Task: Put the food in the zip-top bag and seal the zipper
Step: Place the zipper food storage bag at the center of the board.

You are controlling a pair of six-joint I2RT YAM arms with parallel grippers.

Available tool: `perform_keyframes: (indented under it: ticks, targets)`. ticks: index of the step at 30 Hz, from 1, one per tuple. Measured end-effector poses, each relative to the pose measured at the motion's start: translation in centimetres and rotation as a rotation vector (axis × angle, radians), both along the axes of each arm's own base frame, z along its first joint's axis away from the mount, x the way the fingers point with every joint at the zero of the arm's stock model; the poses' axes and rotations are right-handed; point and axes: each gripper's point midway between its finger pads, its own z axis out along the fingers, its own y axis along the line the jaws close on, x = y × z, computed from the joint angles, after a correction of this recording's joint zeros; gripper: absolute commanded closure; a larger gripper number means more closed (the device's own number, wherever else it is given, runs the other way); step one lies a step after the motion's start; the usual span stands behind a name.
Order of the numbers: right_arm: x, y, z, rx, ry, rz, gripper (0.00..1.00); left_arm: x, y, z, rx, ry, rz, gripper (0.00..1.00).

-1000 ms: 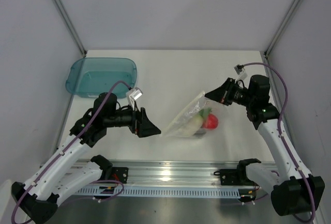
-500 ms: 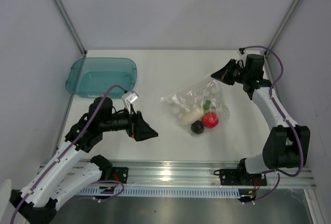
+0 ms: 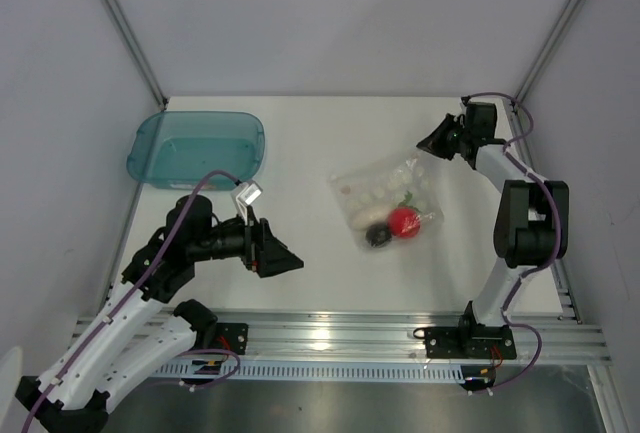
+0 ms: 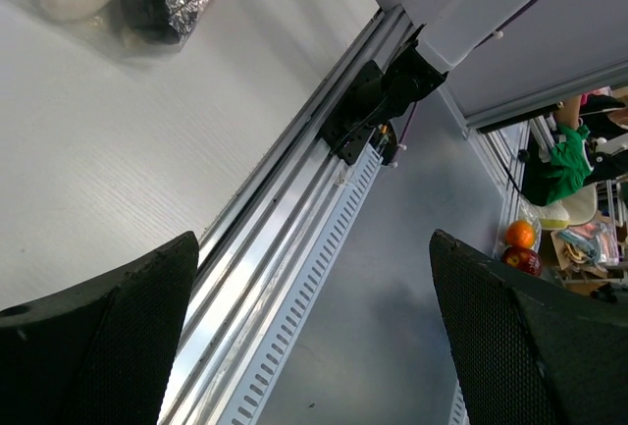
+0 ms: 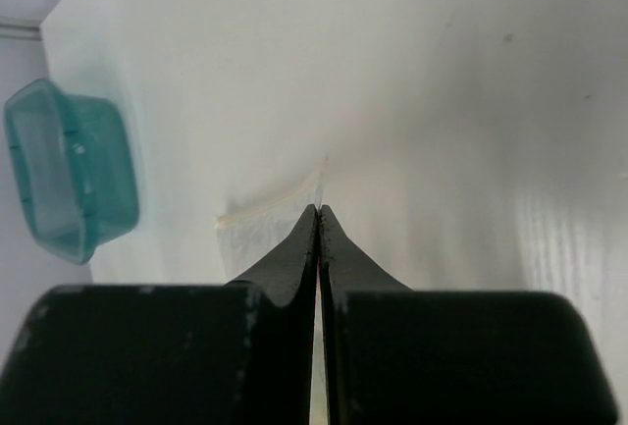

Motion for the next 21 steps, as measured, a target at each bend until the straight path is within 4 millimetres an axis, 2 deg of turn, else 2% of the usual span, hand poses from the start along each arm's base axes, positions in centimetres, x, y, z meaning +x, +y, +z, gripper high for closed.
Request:
perform_keyframes:
  ticks: [5, 9, 14, 18, 21]
  targets:
    - [2.0, -2.2, -4.4, -0.067, 0.066, -0.041, 1.0, -0.1, 0.0, 0.1, -0.006, 0.008, 0.004, 0.0]
    - [2.5, -3.5, -6.8, -0.126, 0.1, -0.064, 1.0, -0.2, 0.1, -0.2, -0.005, 0.014, 0.005, 0.0]
    - [2.8, -4.7, -7.7, -0.195, 0.109, -0.077, 1.0, -0.2, 0.1, -0.3, -0.005, 0.021, 0.007, 0.0]
    - [3.8, -5.1, -8.1, -0.222, 0.101, -0.074, 1.0, -0.1, 0.0, -0.4, -0.006, 0.025, 0.007, 0.01]
    - [3.7, -5.3, -8.9, -0.24, 0.12, -0.071, 1.0, 0.0, -0.2, -0.5, -0.008, 0.032, 0.008, 0.01]
